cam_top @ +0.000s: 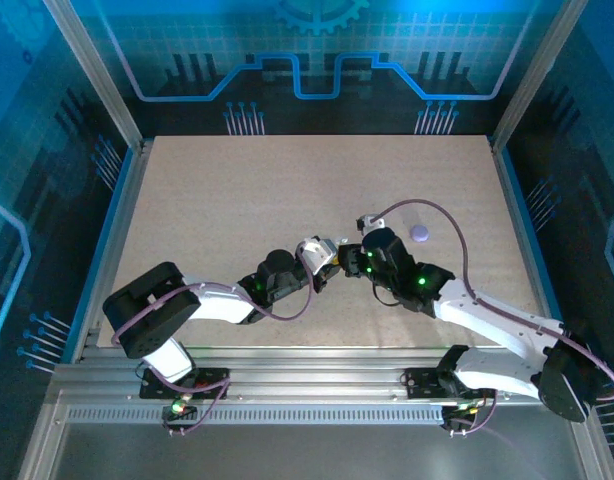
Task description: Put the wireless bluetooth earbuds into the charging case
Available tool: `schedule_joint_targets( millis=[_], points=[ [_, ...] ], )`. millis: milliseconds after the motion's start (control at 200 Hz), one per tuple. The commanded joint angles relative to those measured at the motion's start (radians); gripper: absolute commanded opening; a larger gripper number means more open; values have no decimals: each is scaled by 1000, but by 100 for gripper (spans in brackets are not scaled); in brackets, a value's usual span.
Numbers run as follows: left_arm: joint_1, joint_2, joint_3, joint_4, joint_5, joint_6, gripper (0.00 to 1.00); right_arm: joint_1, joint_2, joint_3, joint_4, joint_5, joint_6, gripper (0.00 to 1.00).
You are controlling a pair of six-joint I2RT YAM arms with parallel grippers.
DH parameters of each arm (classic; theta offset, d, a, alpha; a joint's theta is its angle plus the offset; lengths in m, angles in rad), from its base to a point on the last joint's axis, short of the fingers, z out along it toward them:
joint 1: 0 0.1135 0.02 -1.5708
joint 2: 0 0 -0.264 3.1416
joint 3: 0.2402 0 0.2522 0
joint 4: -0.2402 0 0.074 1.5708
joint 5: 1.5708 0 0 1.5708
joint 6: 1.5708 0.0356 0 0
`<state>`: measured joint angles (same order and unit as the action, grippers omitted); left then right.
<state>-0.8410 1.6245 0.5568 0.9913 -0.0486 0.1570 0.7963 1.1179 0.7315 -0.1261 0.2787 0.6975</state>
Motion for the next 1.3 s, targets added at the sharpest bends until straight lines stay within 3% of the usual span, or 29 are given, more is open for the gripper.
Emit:
schedule_joint_targets(
  millis=[0, 640, 835, 1296],
  points=[
    [0, -18, 34, 54, -15, -7, 10, 17, 13, 17, -26, -21, 25, 21],
    [-1, -23, 29, 44, -19, -13, 10, 12, -20, 20, 44, -64, 19, 37],
    [-1, -29, 25, 37, -20, -15, 10, 3, -64, 16, 62, -77, 2, 46],
    [-1, -41, 20, 32, -23, -13, 10, -51, -115, 13, 100, -163, -6, 47]
  ],
)
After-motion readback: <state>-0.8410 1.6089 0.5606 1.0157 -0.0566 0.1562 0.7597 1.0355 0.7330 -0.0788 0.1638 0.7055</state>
